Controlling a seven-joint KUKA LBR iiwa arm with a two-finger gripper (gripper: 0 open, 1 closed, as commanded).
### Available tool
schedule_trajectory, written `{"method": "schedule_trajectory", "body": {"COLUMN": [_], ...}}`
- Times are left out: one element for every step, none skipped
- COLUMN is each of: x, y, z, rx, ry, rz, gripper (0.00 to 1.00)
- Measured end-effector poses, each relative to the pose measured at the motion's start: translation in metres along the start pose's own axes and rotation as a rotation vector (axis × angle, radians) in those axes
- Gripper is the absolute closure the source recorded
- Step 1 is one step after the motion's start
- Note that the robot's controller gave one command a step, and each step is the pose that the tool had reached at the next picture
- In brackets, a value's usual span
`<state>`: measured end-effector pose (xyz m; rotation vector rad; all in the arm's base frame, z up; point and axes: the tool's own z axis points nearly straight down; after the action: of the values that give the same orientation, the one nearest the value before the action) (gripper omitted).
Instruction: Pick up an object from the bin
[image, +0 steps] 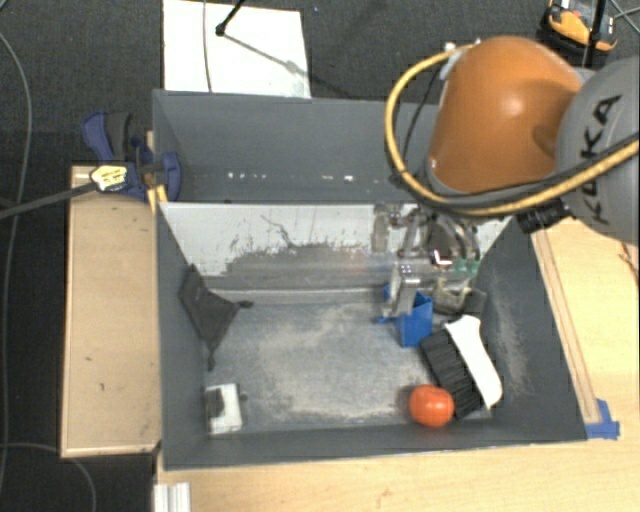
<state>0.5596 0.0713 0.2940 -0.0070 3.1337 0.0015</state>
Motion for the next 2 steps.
{"method": "schedule_trajectory", "body": {"x": [-0.008,0.0], "y": [-0.004,-0.023], "z": [-0.042,-0.027], "rx": [-0.002,-0.001], "ry": [0.009,-0.013], "rz": [-0.026,0.005], "gripper": [0.0,0.0]}}
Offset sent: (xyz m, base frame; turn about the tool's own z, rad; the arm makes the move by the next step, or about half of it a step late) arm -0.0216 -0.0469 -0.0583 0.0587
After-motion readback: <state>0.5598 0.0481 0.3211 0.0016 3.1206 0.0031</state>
